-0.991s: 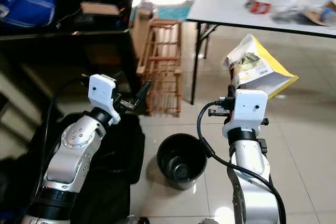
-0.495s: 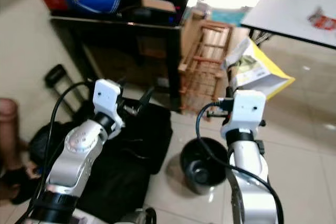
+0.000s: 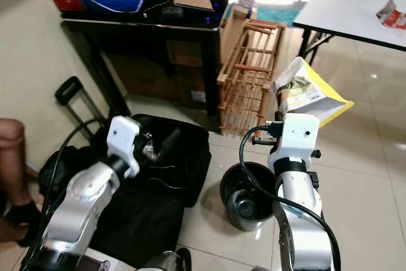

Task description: Picking trash to rubbish bin

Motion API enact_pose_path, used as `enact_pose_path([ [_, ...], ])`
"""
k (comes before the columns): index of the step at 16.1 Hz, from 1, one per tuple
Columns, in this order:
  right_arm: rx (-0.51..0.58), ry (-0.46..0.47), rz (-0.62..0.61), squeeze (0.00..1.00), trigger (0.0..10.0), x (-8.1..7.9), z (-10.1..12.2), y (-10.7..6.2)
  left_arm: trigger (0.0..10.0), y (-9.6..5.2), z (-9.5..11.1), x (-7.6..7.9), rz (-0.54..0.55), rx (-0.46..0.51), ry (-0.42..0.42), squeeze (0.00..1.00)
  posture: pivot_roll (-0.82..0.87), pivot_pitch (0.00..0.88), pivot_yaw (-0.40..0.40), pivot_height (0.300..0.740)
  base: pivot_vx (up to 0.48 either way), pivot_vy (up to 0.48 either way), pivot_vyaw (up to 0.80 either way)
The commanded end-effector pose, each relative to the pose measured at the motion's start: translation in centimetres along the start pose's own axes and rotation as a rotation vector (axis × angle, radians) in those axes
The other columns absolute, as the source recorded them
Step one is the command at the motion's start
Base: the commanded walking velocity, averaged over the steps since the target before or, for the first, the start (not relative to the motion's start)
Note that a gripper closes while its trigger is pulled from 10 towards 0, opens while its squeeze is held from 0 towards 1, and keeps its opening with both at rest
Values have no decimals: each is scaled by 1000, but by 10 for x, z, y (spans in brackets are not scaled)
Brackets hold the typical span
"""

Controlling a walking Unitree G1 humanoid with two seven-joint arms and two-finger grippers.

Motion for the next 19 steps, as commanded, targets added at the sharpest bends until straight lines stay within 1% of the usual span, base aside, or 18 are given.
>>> enact_pose_path([
  [1, -21, 8, -17, 0, 10000, 0, -7, 5, 10000, -10, -20, -7, 8, -74, -1, 0, -26, 204, 92, 740, 0, 0, 0],
  [2, -25, 11, -19, 0, 10000, -1, -7, 6, 10000, -12, -22, -8, 11, -82, 0, 0, -26, 204, 92, 740, 0, 0, 0],
  [3, -34, 19, -20, 0, 10000, -4, -9, 8, 10000, -16, -27, -10, 18, -100, -2, 0, -11, 232, 97, 740, 0, 0, 0],
  [5, -59, 38, -11, 0, 10000, -11, -16, 9, 10000, -21, -29, -9, 17, -108, -9, 0, 9, 261, 102, 740, 0, 0, 0],
  [7, -108, 57, -9, 0, 10000, -16, -28, 6, 10000, -24, -28, -6, 11, -112, -12, 0, 29, 275, 108, 740, 0, 0, 0],
  [8, -147, 64, -13, 0, 10000, -17, -37, 3, 10000, -24, -27, -4, 2, -114, -14, 0, 38, 283, 111, 740, 0, 0, 0],
  [11, -191, 74, -17, 0, 10000, -19, -48, 0, 10000, -25, -27, 0, -17, -121, -15, 0, 43, 287, 113, 740, 0, 0, 0],
  [12, -237, 49, -37, 0, 10000, -16, -60, -2, 10000, -26, -28, 5, -41, -130, -28, 0, 44, 291, 113, 740, 0, 0, 0],
  [13, -265, 34, -58, 0, 10000, -12, -66, -3, 10000, -26, -31, 9, -54, -139, -32, 0, 38, 286, 110, 740, 0, 0, 0],
  [14, -302, 25, -66, 0, 10000, -10, -74, -4, 10000, -27, -35, 13, -73, -155, -21, 0, 38, 286, 110, 740, 0, 0, 0],
  [15, -327, 29, -72, 0, 10000, -9, -79, -6, 10000, -27, -36, 15, -84, -159, -17, 0, 33, 286, 107, 740, 0, 0, 0],
  [17, -463, 87, -77, 0, 10000, -11, -105, -17, 10000, -27, -37, 19, -95, -164, -24, 0, 27, 288, 101, 740, 0, 0, 0],
  [18, -463, 87, -77, 0, 10000, -11, -105, -17, 10000, -27, -37, 19, -95, -164, -24, 0, 27, 288, 101, 740, 0, 0, 0],
  [19, -486, 85, -52, 0, 10000, -15, -111, -20, 10000, -28, -38, 24, -118, -177, -34, 0, 26, 297, 95, 740, 0, 0, 0],
])
Point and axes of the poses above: a point about 5 cm out from each wrist's last joint towards the gripper, its own y axis pointing out of the wrist towards the gripper, its own z axis along the axis of the wrist's last joint, x = y × z, the point moved 5 cm from there along y, pointing out of the wrist towards the gripper, and after that the axes turned 13 degrees about -y, right-handed, at the moved point
